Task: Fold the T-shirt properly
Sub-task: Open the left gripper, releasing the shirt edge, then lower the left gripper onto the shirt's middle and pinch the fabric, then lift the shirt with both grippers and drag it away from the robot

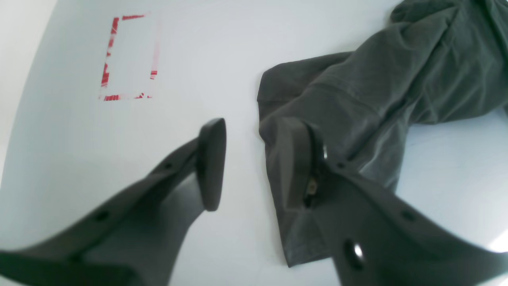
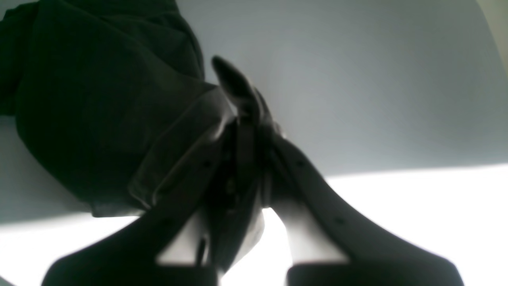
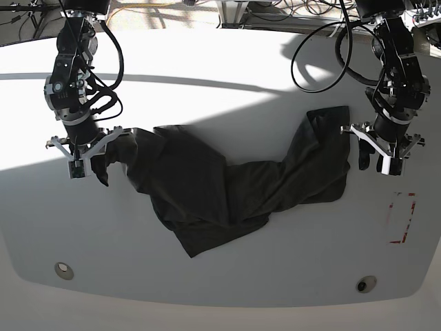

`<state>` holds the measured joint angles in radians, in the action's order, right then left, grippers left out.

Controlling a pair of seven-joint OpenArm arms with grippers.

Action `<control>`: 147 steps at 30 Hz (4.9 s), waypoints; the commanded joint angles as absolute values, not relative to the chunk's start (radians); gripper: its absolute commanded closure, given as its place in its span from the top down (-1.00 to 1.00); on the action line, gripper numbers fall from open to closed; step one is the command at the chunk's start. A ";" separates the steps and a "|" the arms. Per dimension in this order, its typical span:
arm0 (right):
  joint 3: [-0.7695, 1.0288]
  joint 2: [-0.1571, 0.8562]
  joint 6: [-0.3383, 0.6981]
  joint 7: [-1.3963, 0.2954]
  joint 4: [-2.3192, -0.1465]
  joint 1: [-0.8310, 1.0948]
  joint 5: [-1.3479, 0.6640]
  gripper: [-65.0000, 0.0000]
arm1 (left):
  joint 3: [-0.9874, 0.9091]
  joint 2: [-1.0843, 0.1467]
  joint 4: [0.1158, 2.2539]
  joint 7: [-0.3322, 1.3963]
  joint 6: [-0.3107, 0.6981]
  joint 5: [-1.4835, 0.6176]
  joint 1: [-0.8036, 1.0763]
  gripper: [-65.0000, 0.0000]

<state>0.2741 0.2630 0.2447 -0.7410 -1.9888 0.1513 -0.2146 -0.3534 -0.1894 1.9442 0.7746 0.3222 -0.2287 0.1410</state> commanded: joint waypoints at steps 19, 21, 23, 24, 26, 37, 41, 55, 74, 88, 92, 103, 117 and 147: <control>0.278 0.275 0.245 -0.716 -2.006 0.140 -0.219 -0.96 | -0.363 -0.194 1.526 0.843 0.318 -0.242 -0.177 0.27; 0.277 0.275 0.245 -0.716 -2.006 0.140 -0.219 -0.96 | -0.363 -0.194 1.443 0.832 0.318 -0.242 -0.217 0.27; 0.275 0.274 0.245 -0.716 -2.006 0.140 -0.219 -0.96 | -0.363 -0.193 1.366 0.808 0.318 -0.242 -0.254 0.27; 0.275 0.274 0.245 -0.716 -2.006 0.140 -0.219 -0.96 | -0.363 -0.193 1.342 0.799 0.318 -0.242 -0.265 0.27; 0.274 0.274 0.245 -0.716 -2.006 0.140 -0.219 -0.96 | -0.363 -0.193 1.262 0.771 0.318 -0.242 -0.295 0.27; 0.274 0.274 0.245 -0.716 -2.006 0.140 -0.220 -0.96 | -0.354 -0.185 1.035 0.750 0.321 -0.243 -0.394 0.28; 0.274 0.274 0.245 -0.716 -2.006 0.140 -0.220 -0.96 | -0.352 -0.153 0.981 0.750 0.326 -0.243 -0.412 0.28; 0.278 0.274 0.246 -0.716 -2.006 0.140 -0.219 -0.96 | -0.203 -0.107 0.949 0.791 0.475 -0.243 -0.377 -0.21; 0.326 0.282 0.245 -0.716 -1.971 0.028 -0.219 -0.96 | -0.015 -0.104 1.331 0.846 0.472 -0.243 -0.440 -1.00; 0.323 0.377 0.246 -0.716 -1.914 -0.197 -0.228 -0.96 | -0.119 0.007 1.679 0.926 0.470 -0.237 -0.555 -1.00; 0.321 0.414 0.248 -0.716 -1.891 -0.275 -0.229 -0.96 | -0.143 0.008 1.755 0.957 0.470 -0.236 -0.561 -1.00; 0.318 0.575 0.285 -0.756 -1.807 -0.529 -0.303 -0.96 | -0.265 0.005 1.817 1.013 0.470 -0.236 -0.665 -1.00; 0.331 0.697 0.288 -0.819 -1.758 -0.595 -0.390 -0.96 | -0.285 -0.021 1.778 1.009 0.472 -0.242 -0.656 -1.00; 0.720 0.410 0.289 -0.829 -1.960 0.179 -0.390 -0.96 | -0.282 -0.097 1.778 0.960 0.478 -0.243 -0.116 -1.00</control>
<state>0.7013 0.4049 0.2913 -0.8600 -1.9297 0.1360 -0.3931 -0.2836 -0.0822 1.7588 0.9810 0.4786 -0.2321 -0.1249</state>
